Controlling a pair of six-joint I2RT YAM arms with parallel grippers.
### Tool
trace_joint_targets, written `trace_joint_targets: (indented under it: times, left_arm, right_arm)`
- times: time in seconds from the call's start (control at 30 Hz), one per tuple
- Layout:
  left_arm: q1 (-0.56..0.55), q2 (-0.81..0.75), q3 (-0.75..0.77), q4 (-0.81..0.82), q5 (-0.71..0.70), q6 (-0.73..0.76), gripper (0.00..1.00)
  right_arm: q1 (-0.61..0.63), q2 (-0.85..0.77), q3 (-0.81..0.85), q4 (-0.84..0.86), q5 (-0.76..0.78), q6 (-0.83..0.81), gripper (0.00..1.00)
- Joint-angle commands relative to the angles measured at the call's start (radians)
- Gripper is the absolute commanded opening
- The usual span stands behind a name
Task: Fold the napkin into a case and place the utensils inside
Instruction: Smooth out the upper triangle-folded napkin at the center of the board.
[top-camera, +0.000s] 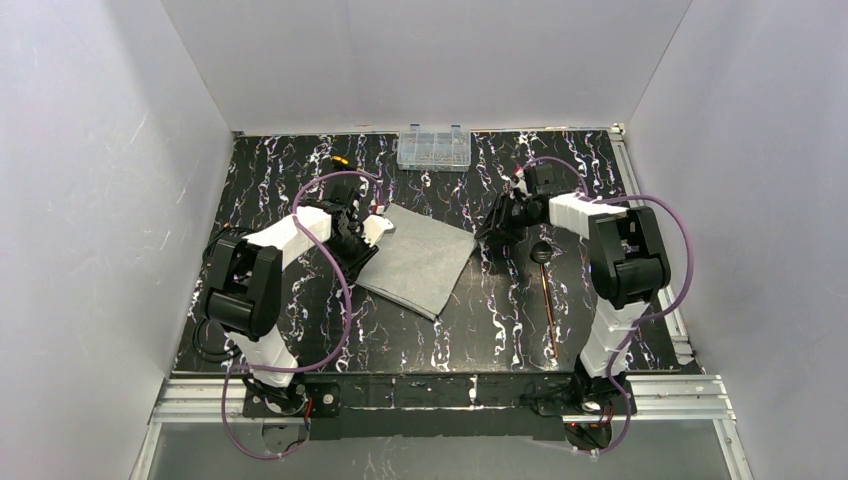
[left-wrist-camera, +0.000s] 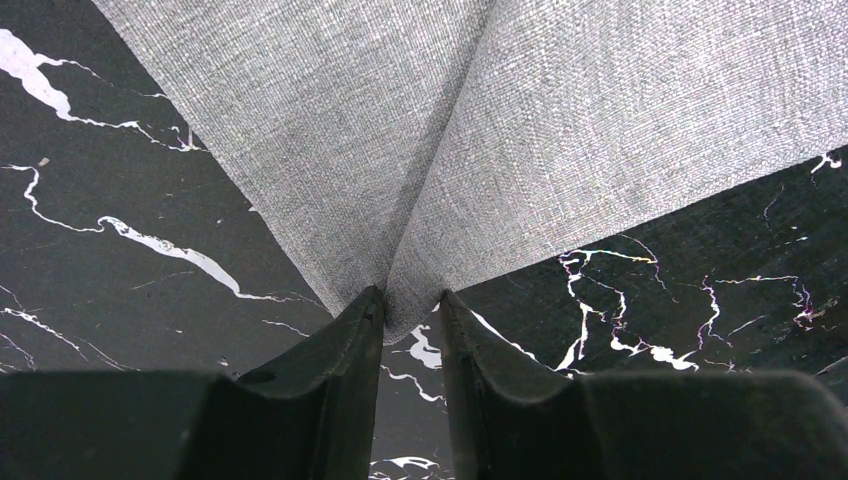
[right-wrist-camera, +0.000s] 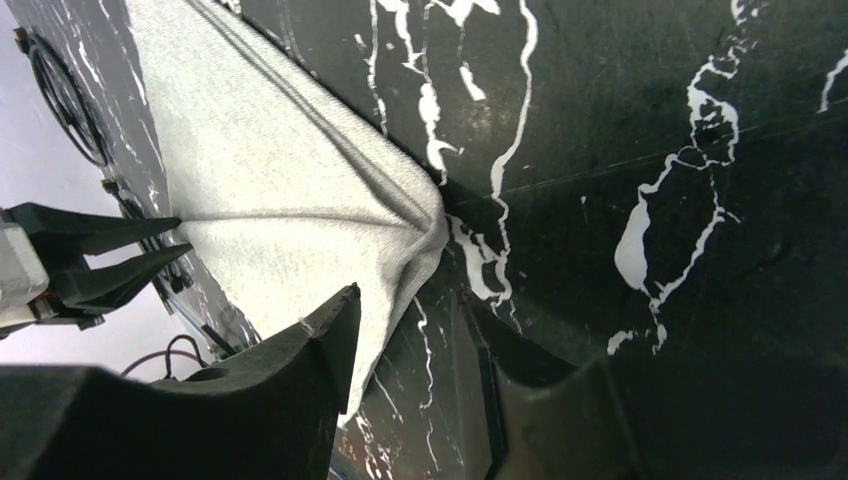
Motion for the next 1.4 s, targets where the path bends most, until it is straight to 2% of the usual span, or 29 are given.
trace_joint_targets:
  times: [0.0,0.07,0.3,0.47,0.7,0.9,1.07,1.27,1.3,1.37]
  left_arm:
    - [0.003,-0.038,0.002,-0.019,-0.001,0.005,0.26]
    - [0.004,-0.032,0.005,-0.019,0.001,0.002,0.26]
    - [0.003,-0.034,-0.003,-0.019,0.004,-0.004,0.25]
    - [0.004,-0.045,-0.019,-0.013,-0.011,0.006,0.25]
    - [0.006,-0.043,-0.023,-0.01,-0.02,0.011,0.24]
    - [0.006,-0.047,-0.027,-0.012,-0.021,0.011,0.24]
    - [0.005,-0.06,-0.024,-0.017,-0.027,0.01,0.24]
    - [0.018,-0.128,0.093,-0.081,-0.013,-0.002,0.43]
    - [0.022,-0.138,0.122,-0.098,-0.007,-0.001,0.48]
    - [0.033,-0.15,0.182,-0.118,0.005,0.0,0.63]
  right_arm:
    - [-0.007,-0.079,0.089,-0.14,0.003,-0.098,0.46]
    - [-0.007,-0.085,0.098,-0.149,-0.015,-0.098,0.42]
    - [0.013,-0.03,0.036,0.05,-0.128,0.003,0.26]
    - [0.016,0.055,0.039,0.101,-0.153,0.013,0.21]
    - [0.015,0.132,0.021,0.145,-0.144,0.013,0.17]
    - [0.015,0.151,0.001,0.249,-0.161,0.05,0.16]
    - [0.016,0.13,0.009,0.223,-0.131,0.037,0.18]
    - [0.02,0.024,0.023,0.16,-0.071,0.002,0.32]
    - [0.024,0.006,0.034,0.145,-0.065,-0.007,0.34]
    - [0.038,-0.033,0.05,0.114,-0.039,-0.022,0.38]
